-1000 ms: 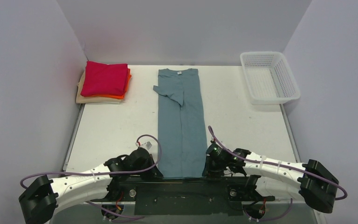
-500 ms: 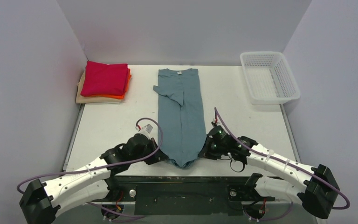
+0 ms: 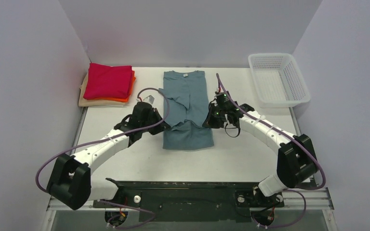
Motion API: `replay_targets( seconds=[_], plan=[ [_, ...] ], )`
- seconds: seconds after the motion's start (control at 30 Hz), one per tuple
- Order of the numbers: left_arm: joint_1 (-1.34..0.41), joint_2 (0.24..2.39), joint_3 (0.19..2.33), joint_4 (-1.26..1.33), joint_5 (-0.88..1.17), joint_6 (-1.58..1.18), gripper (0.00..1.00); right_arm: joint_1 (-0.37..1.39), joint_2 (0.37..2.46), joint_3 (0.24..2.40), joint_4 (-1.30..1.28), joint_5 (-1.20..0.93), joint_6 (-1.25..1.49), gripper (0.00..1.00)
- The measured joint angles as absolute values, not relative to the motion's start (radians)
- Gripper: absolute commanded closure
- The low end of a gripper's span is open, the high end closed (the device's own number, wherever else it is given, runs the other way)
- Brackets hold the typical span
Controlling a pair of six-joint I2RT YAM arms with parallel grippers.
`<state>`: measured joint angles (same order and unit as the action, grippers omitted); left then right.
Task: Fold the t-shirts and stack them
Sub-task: Fold the folded rectangular tshirt in 1/3 of the way, then grab one side of the 2/3 rectangular tshirt with both arms
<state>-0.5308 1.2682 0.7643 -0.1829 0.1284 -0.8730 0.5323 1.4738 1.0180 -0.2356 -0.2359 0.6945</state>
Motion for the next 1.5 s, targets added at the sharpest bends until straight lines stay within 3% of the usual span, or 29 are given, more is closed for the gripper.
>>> replay_targets(
  seconds=[0.63, 0.67, 0.7, 0.73, 0.77, 0.8, 0.87, 0.93, 1.0, 1.17, 1.33, 1.5],
  plan=[
    [-0.361, 1.730, 1.072, -0.112, 0.189, -0.717, 1.00, 0.366, 1.887, 1.310, -0.149, -0.349, 0.615, 0.98],
    [-0.359, 1.751, 1.087, -0.110, 0.191, -0.713, 0.90, 0.363, 1.901, 1.317, -0.145, -0.349, 0.615, 0.96],
    [-0.353, 1.765, 1.095, -0.110, 0.192, -0.711, 0.83, 0.358, 1.914, 1.323, -0.140, -0.348, 0.614, 0.85],
    [-0.348, 1.784, 1.108, -0.110, 0.197, -0.707, 0.66, 0.355, 1.924, 1.328, -0.139, -0.348, 0.614, 0.79],
    [-0.345, 1.800, 1.119, -0.110, 0.200, -0.702, 0.57, 0.353, 1.930, 1.332, -0.138, -0.347, 0.615, 0.65],
    [-0.339, 1.821, 1.135, -0.110, 0.207, -0.700, 0.38, 0.351, 1.936, 1.336, -0.138, -0.344, 0.612, 0.59],
    [-0.331, 1.847, 1.155, -0.109, 0.213, -0.688, 0.24, 0.346, 1.942, 1.353, -0.139, -0.337, 0.606, 0.49],
    [-0.320, 1.850, 1.163, -0.115, 0.215, -0.692, 0.20, 0.341, 1.943, 1.367, -0.139, -0.327, 0.598, 0.35],
    [-0.313, 1.844, 1.169, -0.116, 0.211, -0.694, 0.18, 0.340, 1.934, 1.368, -0.139, -0.310, 0.593, 0.27],
    [-0.308, 1.756, 1.132, -0.119, 0.203, -0.698, 0.15, 0.339, 1.819, 1.253, -0.139, -0.255, 0.579, 0.25],
    [-0.342, 1.589, 0.975, -0.131, 0.198, -0.714, 0.13, 0.344, 1.626, 1.028, -0.126, -0.240, 0.610, 0.35],
    [-0.414, 1.515, 0.821, -0.139, 0.191, -0.740, 0.30, 0.369, 1.569, 0.866, -0.117, -0.247, 0.667, 0.48]
  ],
)
